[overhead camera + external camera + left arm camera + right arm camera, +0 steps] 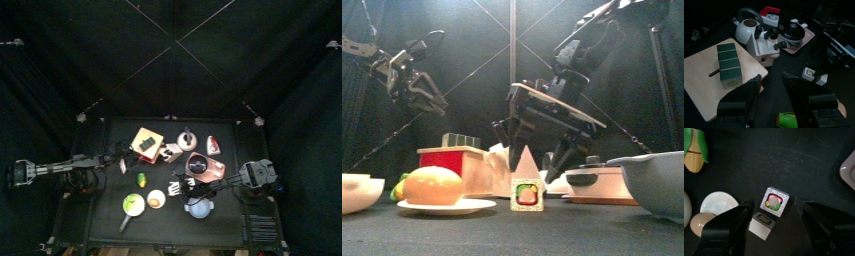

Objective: Grab white sushi piece from table

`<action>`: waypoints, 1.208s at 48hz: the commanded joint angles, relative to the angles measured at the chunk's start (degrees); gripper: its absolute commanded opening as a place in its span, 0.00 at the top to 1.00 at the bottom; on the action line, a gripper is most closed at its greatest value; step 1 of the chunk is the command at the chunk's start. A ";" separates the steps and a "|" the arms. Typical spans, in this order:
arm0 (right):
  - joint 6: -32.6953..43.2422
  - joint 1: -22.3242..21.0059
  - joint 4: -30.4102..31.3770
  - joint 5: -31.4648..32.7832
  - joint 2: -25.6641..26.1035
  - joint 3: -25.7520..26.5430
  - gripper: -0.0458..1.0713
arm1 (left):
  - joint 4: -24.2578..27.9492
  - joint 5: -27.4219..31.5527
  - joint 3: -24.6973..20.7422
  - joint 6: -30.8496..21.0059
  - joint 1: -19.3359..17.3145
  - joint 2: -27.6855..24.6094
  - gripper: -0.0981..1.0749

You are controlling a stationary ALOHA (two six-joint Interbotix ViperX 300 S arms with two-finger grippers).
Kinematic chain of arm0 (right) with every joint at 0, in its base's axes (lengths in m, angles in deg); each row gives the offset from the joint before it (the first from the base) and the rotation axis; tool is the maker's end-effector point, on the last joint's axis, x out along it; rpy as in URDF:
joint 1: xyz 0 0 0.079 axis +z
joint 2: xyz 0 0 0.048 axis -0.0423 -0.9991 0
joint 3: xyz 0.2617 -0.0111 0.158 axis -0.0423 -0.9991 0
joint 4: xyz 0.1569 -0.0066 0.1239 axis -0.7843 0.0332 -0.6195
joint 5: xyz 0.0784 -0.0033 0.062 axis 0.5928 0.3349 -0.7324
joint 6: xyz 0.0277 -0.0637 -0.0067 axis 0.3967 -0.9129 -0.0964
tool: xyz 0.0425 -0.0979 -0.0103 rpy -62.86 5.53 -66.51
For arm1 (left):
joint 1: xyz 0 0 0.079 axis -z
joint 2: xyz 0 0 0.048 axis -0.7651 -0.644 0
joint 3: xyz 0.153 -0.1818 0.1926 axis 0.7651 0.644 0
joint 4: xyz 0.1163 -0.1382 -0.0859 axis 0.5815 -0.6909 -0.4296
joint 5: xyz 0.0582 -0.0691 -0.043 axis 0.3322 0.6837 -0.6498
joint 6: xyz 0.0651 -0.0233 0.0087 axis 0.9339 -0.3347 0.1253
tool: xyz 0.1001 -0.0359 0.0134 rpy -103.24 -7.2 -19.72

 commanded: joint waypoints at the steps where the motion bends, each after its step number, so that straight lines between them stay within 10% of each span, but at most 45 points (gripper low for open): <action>1: -0.09 -0.79 -0.09 -0.70 0.35 1.49 0.10 | -0.09 -0.26 -0.70 0.09 0.09 0.00 0.25; 58: -0.18 -0.53 0.44 -0.18 2.20 1.49 0.32 | -0.09 -0.26 -0.70 0.09 0.00 -0.09 0.25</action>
